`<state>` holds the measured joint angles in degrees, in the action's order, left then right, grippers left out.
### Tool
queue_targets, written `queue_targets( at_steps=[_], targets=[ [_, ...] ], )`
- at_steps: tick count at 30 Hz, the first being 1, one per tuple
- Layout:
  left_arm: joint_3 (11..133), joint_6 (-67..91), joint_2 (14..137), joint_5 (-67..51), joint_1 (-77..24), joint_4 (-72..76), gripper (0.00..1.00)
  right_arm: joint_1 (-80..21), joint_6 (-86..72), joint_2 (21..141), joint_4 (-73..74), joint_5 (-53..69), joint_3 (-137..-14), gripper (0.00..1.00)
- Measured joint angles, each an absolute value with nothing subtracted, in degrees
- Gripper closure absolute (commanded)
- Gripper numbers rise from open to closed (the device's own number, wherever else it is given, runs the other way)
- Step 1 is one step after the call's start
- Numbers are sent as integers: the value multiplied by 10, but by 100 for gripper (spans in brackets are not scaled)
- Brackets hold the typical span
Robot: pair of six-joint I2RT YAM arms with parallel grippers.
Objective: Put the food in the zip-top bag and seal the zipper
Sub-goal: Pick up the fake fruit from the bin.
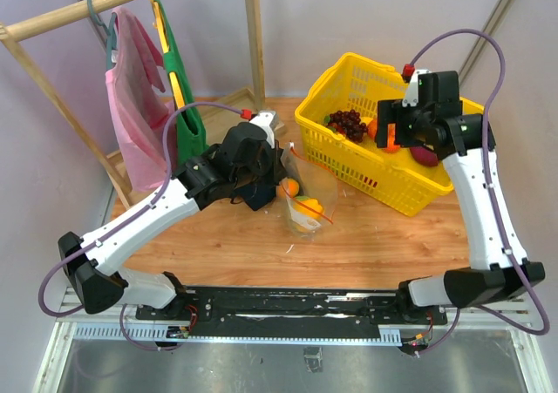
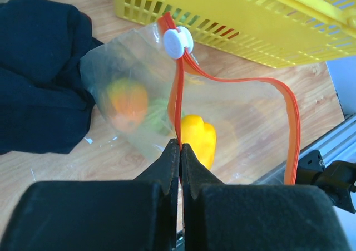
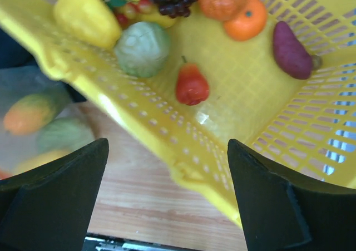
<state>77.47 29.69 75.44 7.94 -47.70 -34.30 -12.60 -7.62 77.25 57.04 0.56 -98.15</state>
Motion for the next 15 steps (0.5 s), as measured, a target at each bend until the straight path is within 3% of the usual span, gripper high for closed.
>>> queue_targets(
  at_steps=[15],
  targets=[
    [761, 248, 750, 88, -477, -305, 100, 20, -41, 987, 540, 102, -997, 10]
  ],
)
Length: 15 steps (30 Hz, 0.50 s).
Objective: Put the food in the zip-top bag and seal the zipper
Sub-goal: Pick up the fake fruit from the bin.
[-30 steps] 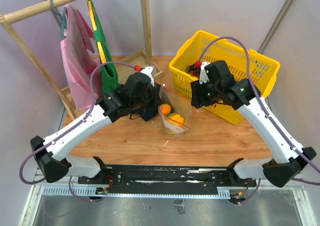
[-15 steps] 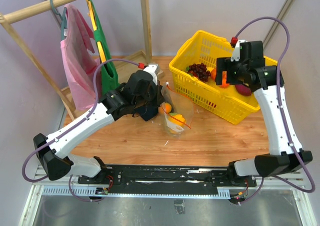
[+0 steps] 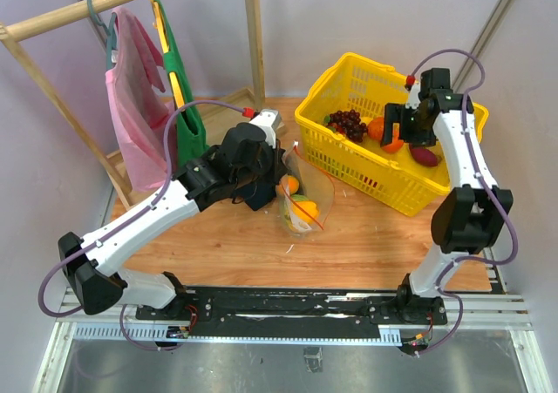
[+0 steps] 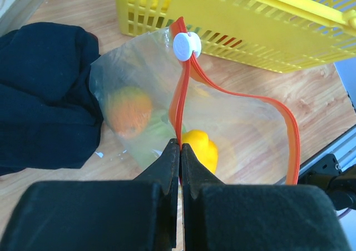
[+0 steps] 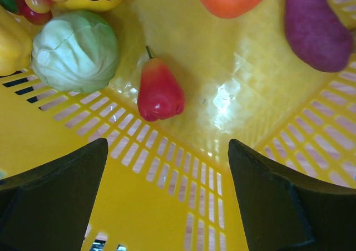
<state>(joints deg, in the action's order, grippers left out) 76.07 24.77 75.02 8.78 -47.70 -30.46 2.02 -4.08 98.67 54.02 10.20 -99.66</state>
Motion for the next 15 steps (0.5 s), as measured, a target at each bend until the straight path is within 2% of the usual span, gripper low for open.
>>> queue_targets(
  at_steps=[15],
  targets=[
    [761, 243, 749, 89, -477, -301, 100, 20, -40, 1122, 513, 182, -979, 7]
  ],
)
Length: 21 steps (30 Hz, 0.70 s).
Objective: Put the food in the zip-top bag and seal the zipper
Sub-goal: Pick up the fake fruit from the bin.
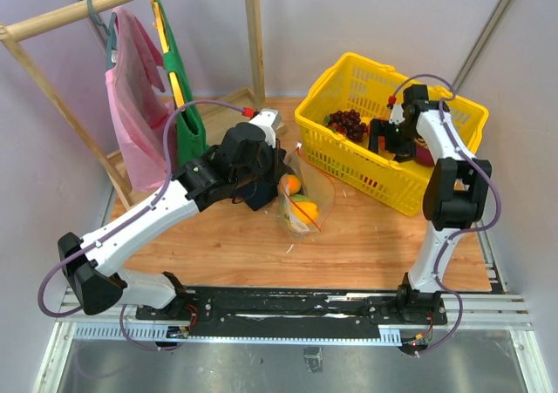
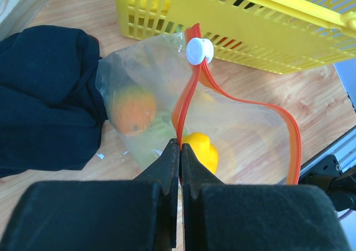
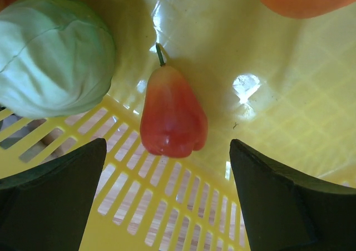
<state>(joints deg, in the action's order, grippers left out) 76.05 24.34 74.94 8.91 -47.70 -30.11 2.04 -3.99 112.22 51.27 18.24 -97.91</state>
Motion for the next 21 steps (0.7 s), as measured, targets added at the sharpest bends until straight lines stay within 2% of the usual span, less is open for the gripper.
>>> queue_targets(
  at_steps=[7, 17, 21],
  targets=[
    [761, 242, 749, 89, -477, -301, 100, 20, -39, 1175, 503, 201, -969, 9],
    [760, 242, 749, 89, -477, -301, 99, 20, -32, 1199, 490, 220, -954, 21],
    [758, 242, 748, 89, -477, -300, 100, 20, -31, 1199, 482, 221, -949, 21]
  ],
)
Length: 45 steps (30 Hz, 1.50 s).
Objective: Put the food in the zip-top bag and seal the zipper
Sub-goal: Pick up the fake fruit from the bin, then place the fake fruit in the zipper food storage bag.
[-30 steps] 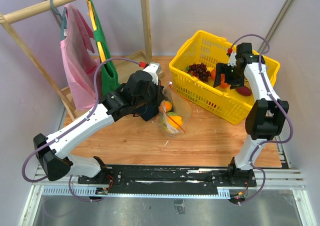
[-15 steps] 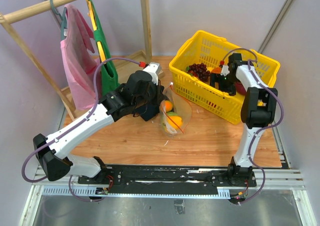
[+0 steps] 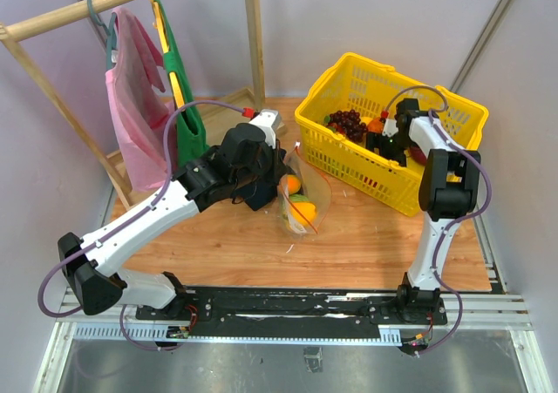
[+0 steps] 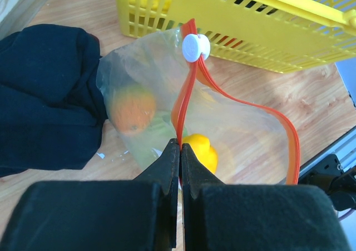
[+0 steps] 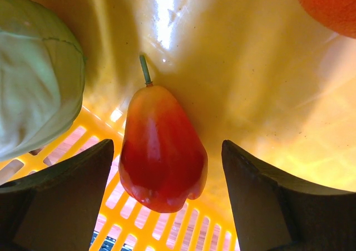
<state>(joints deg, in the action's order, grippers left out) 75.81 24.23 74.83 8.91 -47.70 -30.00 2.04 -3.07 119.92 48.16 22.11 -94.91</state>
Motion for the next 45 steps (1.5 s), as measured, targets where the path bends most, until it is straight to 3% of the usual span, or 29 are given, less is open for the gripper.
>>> queue_targets(
  at_steps=[5, 23, 45],
  targets=[
    [754, 242, 747, 89, -477, -297, 100, 21, -30, 1199, 468, 225, -941, 22],
    [754, 243, 745, 86, -477, -296, 100, 21, -33, 1166, 477, 225, -915, 59],
    [752, 246, 745, 72, -477, -293, 100, 20, -94, 905, 492, 141, -925, 64]
  ],
)
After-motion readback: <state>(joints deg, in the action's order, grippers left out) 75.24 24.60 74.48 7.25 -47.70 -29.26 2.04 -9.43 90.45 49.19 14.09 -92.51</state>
